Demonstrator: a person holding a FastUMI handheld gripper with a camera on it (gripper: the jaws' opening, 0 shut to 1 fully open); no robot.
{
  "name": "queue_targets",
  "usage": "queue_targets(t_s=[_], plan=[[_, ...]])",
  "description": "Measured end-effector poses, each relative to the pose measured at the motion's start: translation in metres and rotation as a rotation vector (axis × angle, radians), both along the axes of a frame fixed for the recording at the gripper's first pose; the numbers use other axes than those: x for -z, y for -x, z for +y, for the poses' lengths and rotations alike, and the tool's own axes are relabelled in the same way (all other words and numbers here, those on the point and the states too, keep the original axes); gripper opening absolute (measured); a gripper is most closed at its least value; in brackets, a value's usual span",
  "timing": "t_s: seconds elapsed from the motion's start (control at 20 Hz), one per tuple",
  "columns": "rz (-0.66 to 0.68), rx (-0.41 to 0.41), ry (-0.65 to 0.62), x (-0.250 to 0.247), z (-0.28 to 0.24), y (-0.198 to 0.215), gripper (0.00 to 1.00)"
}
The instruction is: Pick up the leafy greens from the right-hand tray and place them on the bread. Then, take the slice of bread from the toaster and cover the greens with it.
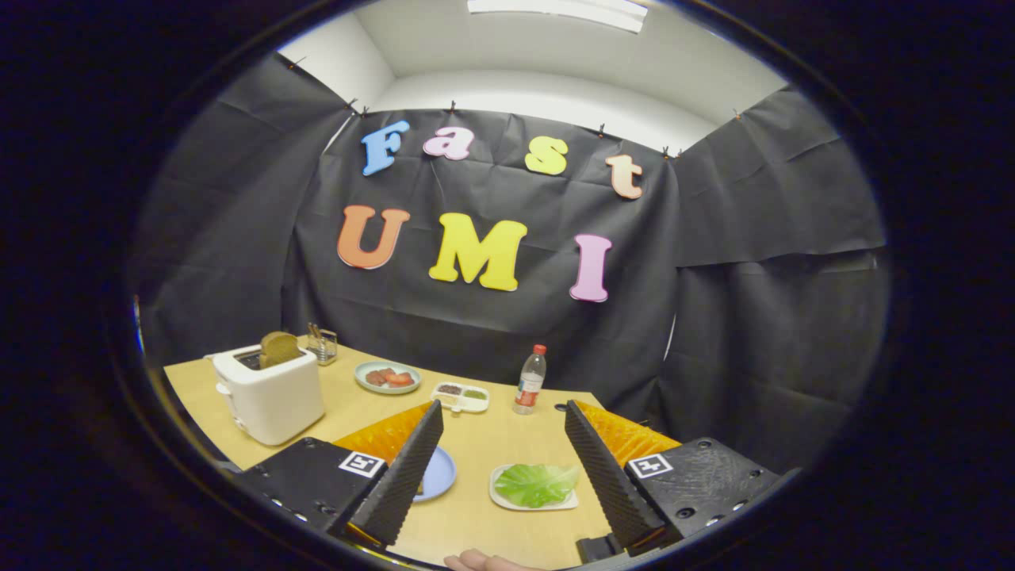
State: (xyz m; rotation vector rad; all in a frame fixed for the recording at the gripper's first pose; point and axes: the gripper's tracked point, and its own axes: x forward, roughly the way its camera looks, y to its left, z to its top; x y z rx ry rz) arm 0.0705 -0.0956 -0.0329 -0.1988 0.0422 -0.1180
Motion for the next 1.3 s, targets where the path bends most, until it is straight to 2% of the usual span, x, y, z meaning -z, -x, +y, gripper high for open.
queue_targets(t_s=[0.25, 0.4, 0.55, 0.65, 0.8, 1.1, 1.25, 1.3], plan=[[0.137, 0.048, -0.067, 0.061, -0.064, -0.066, 0.95], [0.255, 0.117, -0.107, 0.109, -0.114, -0.11, 0.95], [0.391, 0.141, -0.182, 0.164, -0.144, -0.138, 0.95], [0.435, 0.169, -0.192, 0.183, -0.158, -0.152, 0.95], [0.491, 0.148, -0.201, 0.207, -0.157, -0.169, 0.93], [0.562, 0.145, -0.2, 0.232, -0.161, -0.179, 0.74], [0.571, 0.13, -0.221, 0.238, -0.157, -0.183, 0.56], [0.586, 0.132, -0.228, 0.24, -0.156, -0.182, 0.55]])
